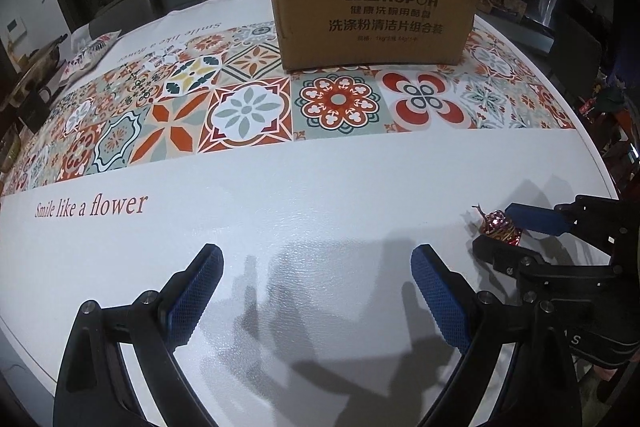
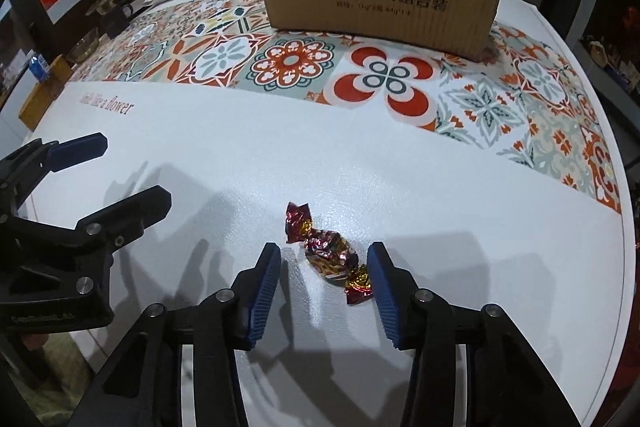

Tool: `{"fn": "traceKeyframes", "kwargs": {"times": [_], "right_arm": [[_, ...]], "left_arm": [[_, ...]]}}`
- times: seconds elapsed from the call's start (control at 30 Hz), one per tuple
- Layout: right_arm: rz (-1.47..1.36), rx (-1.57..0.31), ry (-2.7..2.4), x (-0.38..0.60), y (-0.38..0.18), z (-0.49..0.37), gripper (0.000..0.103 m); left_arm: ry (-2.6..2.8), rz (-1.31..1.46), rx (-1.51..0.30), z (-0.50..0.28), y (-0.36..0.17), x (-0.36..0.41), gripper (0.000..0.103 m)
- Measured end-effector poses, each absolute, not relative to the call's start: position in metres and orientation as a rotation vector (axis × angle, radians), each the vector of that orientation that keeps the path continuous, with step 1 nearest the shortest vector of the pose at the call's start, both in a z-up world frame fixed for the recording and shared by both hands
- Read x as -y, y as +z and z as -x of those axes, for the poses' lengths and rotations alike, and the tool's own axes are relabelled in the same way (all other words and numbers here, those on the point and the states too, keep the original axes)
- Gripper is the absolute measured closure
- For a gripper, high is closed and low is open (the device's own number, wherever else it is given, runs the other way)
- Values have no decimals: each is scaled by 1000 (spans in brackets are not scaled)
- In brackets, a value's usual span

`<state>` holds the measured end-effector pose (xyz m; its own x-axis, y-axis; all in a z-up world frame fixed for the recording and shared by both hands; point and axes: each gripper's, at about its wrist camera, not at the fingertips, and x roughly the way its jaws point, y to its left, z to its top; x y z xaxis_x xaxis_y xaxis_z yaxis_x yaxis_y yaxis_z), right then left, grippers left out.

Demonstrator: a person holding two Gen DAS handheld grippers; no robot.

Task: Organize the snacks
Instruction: 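Move the right tool to the red-gold wrapped candies and grasp them, then carry the wrapped candies into the box with the right tool and release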

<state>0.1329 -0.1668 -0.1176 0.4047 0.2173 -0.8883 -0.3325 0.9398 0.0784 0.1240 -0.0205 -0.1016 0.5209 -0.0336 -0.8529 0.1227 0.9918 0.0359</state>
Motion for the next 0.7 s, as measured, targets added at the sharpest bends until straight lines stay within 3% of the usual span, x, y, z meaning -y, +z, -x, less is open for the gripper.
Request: {"fn": "traceKeyframes", "kwargs": {"times": [0.13, 0.7], "right_arm": [[99, -1098, 353, 167, -118, -134, 77], [4, -1022, 322, 170, -84, -139, 77]], "left_arm": [[-104, -92, -1018, -126, -103, 22, 7], [-105, -71, -952, -132, -68, 17, 11]]}}
